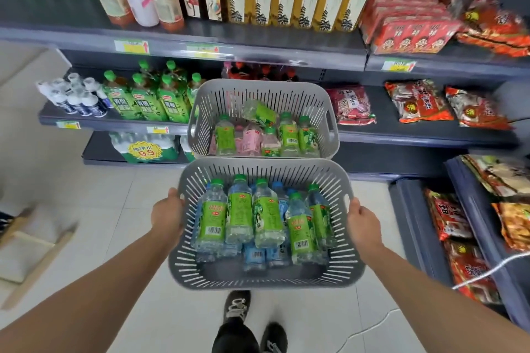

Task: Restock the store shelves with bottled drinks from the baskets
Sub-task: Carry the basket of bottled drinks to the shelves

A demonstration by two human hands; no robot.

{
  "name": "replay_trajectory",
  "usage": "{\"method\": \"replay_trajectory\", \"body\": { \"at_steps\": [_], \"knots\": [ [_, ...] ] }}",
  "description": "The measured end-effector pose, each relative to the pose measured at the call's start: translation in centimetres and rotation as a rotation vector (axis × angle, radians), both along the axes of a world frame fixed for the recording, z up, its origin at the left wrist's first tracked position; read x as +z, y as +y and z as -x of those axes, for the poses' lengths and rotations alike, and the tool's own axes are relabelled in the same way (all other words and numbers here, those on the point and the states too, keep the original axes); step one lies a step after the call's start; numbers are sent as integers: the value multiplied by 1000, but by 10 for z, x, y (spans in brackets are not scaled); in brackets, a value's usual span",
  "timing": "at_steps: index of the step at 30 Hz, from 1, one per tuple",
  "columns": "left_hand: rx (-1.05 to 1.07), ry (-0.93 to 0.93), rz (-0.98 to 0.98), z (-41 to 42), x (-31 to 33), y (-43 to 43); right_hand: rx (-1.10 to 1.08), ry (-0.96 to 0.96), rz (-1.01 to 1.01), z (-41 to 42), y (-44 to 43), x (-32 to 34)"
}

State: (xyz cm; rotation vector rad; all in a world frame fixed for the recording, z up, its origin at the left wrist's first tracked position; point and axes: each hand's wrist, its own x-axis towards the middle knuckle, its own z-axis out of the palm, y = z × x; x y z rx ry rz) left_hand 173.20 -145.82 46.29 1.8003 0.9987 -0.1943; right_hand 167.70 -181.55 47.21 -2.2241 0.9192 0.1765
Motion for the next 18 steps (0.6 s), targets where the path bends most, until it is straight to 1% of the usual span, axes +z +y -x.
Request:
{"method": "replay_trajectory", "body": {
  "at_steps": [6, 9, 10, 11, 13, 16, 18],
  "knots": [
    [6, 38, 58, -5, 5, -1, 35, 116, -34, -9, -6, 7],
    [-123, 51, -27, -4, 7, 1, 80, 202, -73, -15, -11, 13],
    [-168, 65, -38, -4, 7, 3, 95, 230, -88, -16, -12, 16],
    [-186, 76, -9, -4, 11, 4, 115, 253, -93, -18, -14, 17],
    [-247, 98, 3, -6, 17, 6, 193, 300, -44, -21, -16, 23],
    [-385, 140, -91, -5, 38, 5, 276, 362, 105, -26, -10, 38],
    [-482, 175, -151, -3, 53, 3, 330, 369, 182, -32, -1, 50]
  ]
}}
